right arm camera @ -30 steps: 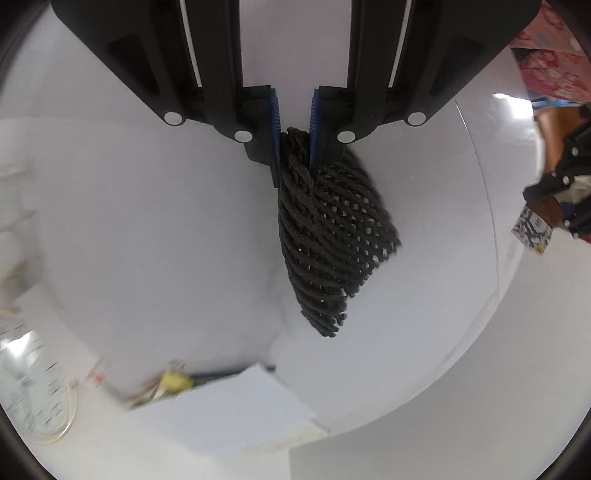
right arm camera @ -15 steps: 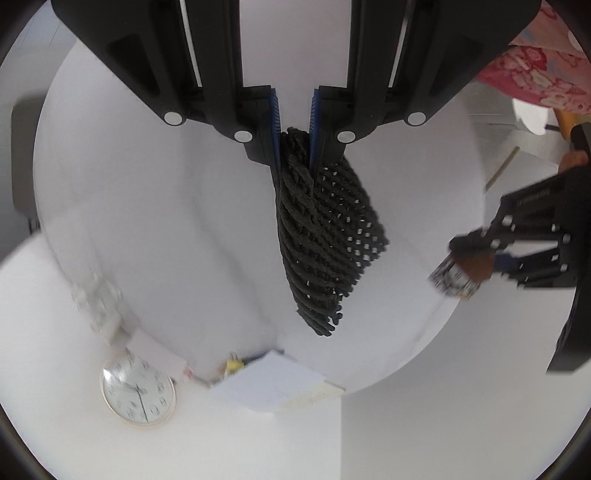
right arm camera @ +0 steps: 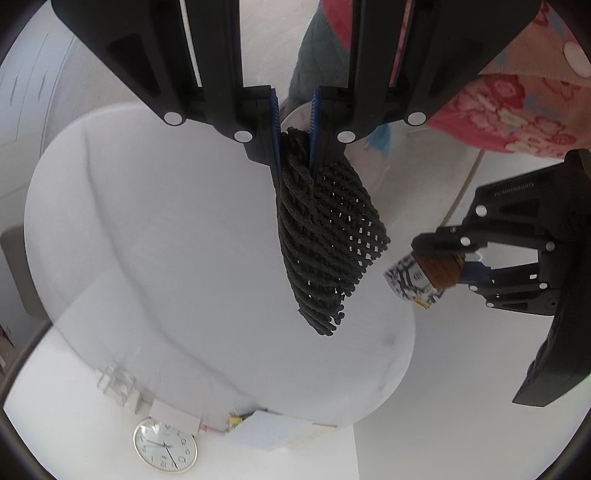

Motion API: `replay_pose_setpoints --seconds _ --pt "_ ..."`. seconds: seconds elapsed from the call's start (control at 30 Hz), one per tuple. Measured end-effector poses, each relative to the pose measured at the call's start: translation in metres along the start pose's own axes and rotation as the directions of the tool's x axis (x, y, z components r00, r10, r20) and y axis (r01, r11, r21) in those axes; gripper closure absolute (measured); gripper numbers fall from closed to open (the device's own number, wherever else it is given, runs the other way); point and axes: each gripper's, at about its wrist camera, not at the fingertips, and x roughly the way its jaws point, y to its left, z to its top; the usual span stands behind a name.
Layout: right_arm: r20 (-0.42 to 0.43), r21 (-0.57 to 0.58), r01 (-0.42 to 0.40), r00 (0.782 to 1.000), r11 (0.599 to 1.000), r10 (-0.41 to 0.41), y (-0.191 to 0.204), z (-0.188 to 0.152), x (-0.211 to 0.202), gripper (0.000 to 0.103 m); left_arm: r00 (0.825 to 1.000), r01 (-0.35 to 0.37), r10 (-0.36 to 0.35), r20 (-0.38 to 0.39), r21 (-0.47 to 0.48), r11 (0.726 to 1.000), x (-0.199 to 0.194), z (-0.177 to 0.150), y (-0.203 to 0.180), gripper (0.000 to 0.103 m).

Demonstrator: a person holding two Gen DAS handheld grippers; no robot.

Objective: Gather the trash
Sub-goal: 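Carry both items over the wastebasket and open both tools to drop them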

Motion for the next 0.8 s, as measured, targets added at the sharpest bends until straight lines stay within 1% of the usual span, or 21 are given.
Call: replay_pose_setpoints --seconds 0.1,0.23,0.33,0.43,0.47,0.5,0.53,0.57,0.6,0.63,0.67,0.7,0.73,0.8 --pt "-0.009 0.036 -0.004 1.000 0.999 0.004 0.013 -0.019 -0.001 0.090 0.998 0.023 -0.020 -0.052 0.052 0.998 0.010 -0.024 -0.009 0.077" --pt "-0.009 0.098 -0.003 1.000 0.995 0.004 0.016 -0.035 -0.003 0.090 0.992 0.054 -0.046 -0.117 0.070 0.996 0.033 -0.041 -0.011 0.077" --pt "-0.009 0.113 0.015 1.000 0.993 -0.014 0.015 -0.040 -0.006 0.090 0.985 0.065 -0.050 -0.167 0.087 0.994 0.055 -0.045 -0.012 0.077" --pt "-0.007 0.118 0.031 1.000 0.993 -0.031 0.015 -0.041 -0.010 0.090 0.973 0.103 -0.082 -0.216 0.085 0.991 0.075 -0.046 -0.012 0.077" --pt "-0.006 0.120 0.035 0.999 0.992 -0.035 0.015 -0.041 -0.011 0.090 0.969 0.111 -0.089 -0.232 0.084 0.990 0.080 -0.047 -0.012 0.074" --pt "-0.004 0.122 0.037 0.999 0.992 -0.037 0.015 -0.042 -0.013 0.090 0.966 0.107 -0.085 -0.244 0.081 0.991 0.084 -0.047 -0.013 0.066" --pt "-0.003 0.124 0.039 0.999 0.992 -0.039 0.015 -0.042 -0.014 0.090 0.966 0.107 -0.085 -0.245 0.078 0.991 0.087 -0.044 -0.010 0.061" --pt "-0.001 0.127 0.040 0.999 0.991 -0.040 0.015 -0.042 -0.015 0.090 0.967 0.107 -0.086 -0.240 0.077 0.991 0.086 -0.044 -0.011 0.052" --pt "0.000 0.129 0.039 0.999 0.991 -0.039 0.015 -0.042 -0.015 0.090 0.971 0.104 -0.084 -0.226 0.078 0.992 0.083 -0.043 -0.011 0.041" --pt "0.002 0.132 0.038 0.999 0.991 -0.038 0.014 -0.042 -0.016 0.090 0.976 0.101 -0.084 -0.202 0.080 0.992 0.077 -0.043 -0.011 0.037" --pt "0.002 0.135 0.037 0.999 0.990 -0.038 0.014 -0.043 -0.017 0.090 0.980 0.094 -0.078 -0.182 0.083 0.992 0.073 -0.043 -0.010 0.027" --pt "0.001 0.136 0.038 0.999 0.990 -0.038 0.014 -0.043 -0.018 0.090 0.986 0.078 -0.064 -0.155 0.083 0.993 0.067 -0.040 -0.010 0.021" --pt "0.001 0.136 0.038 0.999 0.990 -0.038 0.014 -0.044 -0.019 0.090 0.989 0.071 -0.059 -0.138 0.084 0.994 0.062 -0.041 -0.011 0.019" --pt "0.001 0.136 0.037 0.999 0.990 -0.038 0.014 -0.044 -0.020 0.090 0.994 0.051 -0.043 -0.101 0.076 0.996 0.051 -0.037 -0.007 0.012"
